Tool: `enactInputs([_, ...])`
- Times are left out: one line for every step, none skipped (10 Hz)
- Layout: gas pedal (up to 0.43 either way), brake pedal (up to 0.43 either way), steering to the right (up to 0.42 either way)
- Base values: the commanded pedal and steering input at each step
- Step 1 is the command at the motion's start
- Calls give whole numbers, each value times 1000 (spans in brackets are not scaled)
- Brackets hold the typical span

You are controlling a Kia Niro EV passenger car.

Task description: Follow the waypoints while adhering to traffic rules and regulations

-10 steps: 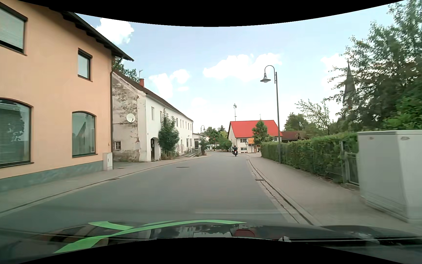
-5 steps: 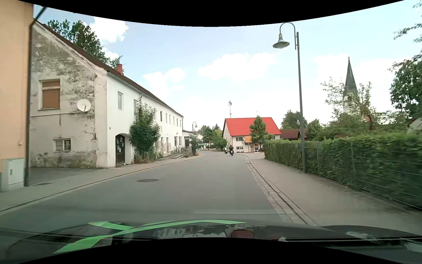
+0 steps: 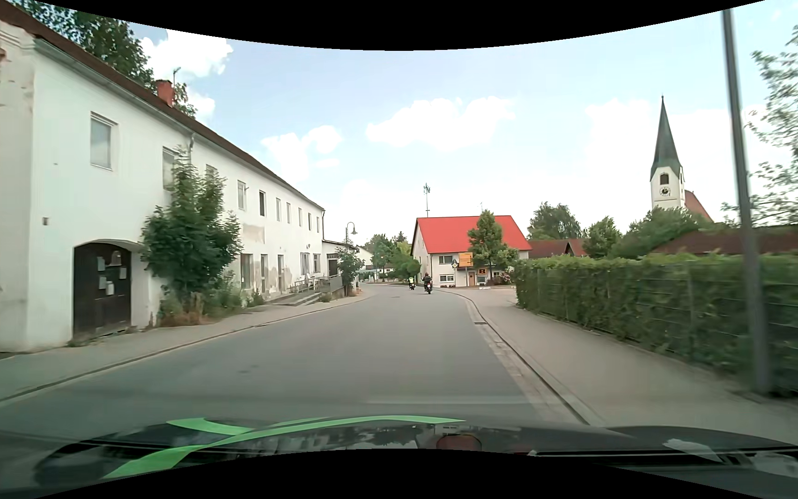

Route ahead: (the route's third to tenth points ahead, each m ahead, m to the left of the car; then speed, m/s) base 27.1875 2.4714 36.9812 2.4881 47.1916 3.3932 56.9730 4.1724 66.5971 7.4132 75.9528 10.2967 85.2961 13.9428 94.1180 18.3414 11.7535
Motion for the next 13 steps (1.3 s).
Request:
enactInputs([87, 0, 11])
enactInputs([87, 0, 11])
enactInputs([87, 0, 11])
enactInputs([79, 0, 11])
enactInputs([79, 0, 11])
enactInputs([79, 0, 11])
enactInputs([79, 0, 11])
enactInputs([79, 0, 11])
enactInputs([79, 0, 11])
enactInputs([79, 0, 10])
enactInputs([79, 0, 7])
enactInputs([79, 0, 4])
enactInputs([79, 0, -1])
